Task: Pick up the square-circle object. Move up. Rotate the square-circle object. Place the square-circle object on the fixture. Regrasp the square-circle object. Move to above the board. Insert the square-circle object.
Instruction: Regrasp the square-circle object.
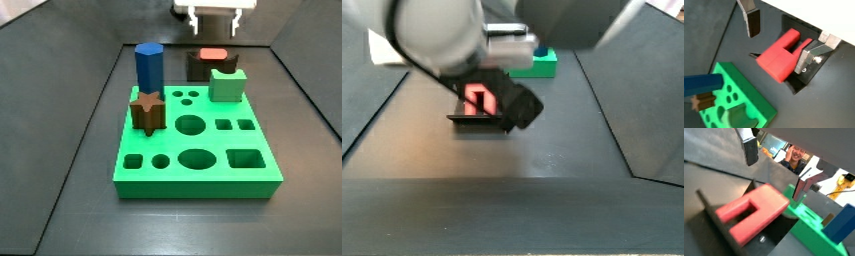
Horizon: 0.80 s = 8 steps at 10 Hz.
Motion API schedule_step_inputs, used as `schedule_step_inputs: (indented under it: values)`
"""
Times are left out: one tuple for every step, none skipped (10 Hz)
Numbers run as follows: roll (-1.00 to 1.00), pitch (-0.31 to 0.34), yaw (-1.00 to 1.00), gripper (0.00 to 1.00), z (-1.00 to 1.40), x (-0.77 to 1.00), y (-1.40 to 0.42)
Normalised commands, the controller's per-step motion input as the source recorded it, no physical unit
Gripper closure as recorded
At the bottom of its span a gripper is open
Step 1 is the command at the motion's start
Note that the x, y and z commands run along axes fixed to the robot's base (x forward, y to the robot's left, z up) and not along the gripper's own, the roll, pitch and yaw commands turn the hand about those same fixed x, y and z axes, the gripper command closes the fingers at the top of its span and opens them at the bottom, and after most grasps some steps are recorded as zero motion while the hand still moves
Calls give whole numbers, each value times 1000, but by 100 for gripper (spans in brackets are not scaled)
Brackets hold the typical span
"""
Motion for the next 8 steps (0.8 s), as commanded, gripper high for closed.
schedule_step_inputs:
  values:
    - [45,63,-18,0,271,-27,6]
    - [1000,55,25,0,1000,-90,-953]
    - [1000,53,24,0,984,-90,-1000]
    - [1000,46,24,0,977,-104,-1000]
    - [1000,34,22,0,927,-135,-994]
    - [1000,31,22,0,718,-114,-836]
    - [1000,30,22,0,419,-63,-595]
    - [1000,30,22,0,259,-47,-465]
